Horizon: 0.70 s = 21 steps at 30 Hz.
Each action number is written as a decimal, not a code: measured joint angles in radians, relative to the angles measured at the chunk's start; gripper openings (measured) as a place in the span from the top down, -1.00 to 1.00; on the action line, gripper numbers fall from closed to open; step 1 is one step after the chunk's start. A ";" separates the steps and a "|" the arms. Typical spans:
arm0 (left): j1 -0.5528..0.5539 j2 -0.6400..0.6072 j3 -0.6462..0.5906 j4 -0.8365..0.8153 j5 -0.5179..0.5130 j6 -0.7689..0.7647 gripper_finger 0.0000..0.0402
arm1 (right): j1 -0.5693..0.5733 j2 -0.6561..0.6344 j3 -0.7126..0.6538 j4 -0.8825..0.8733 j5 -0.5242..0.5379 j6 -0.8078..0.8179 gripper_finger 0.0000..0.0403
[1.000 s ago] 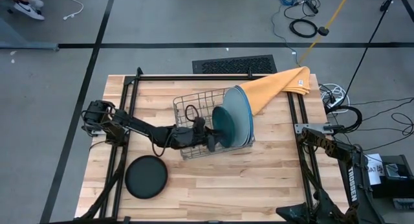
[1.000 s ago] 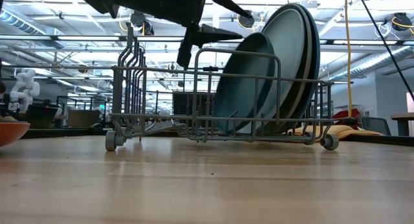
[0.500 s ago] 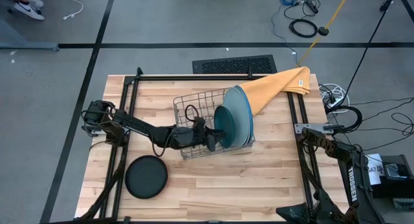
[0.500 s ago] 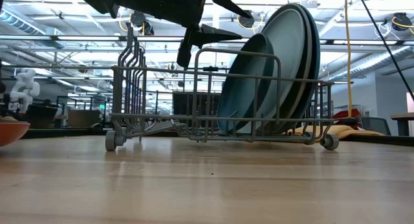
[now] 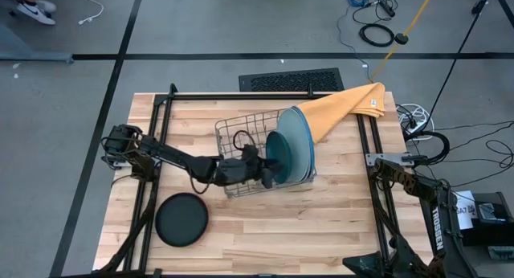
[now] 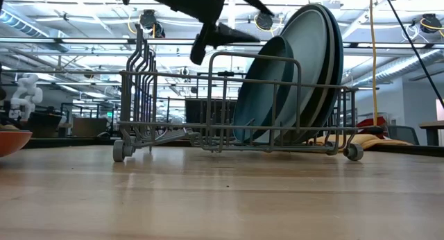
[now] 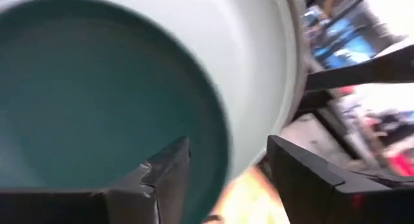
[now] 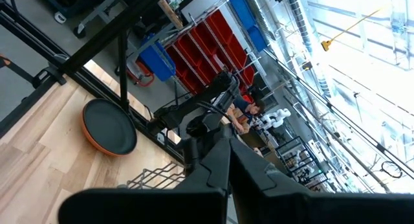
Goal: Sort dishes
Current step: Put the dark green plate into the green dish rack
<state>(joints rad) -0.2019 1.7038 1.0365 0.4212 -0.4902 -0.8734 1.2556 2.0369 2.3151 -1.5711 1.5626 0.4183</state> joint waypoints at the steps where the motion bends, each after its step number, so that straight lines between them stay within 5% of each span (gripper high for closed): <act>1: -0.003 0.000 0.010 -0.027 -0.019 0.000 -0.07 | 0.000 0.000 0.000 0.000 0.000 0.000 1.00; 21: -0.001 0.082 0.128 -0.121 -0.037 0.016 -0.09 | 0.000 0.000 0.000 0.000 0.000 0.000 1.00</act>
<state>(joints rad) -0.2026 1.7857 1.1644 0.2998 -0.5272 -0.8577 1.2556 2.0369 2.3150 -1.5711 1.5627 0.4183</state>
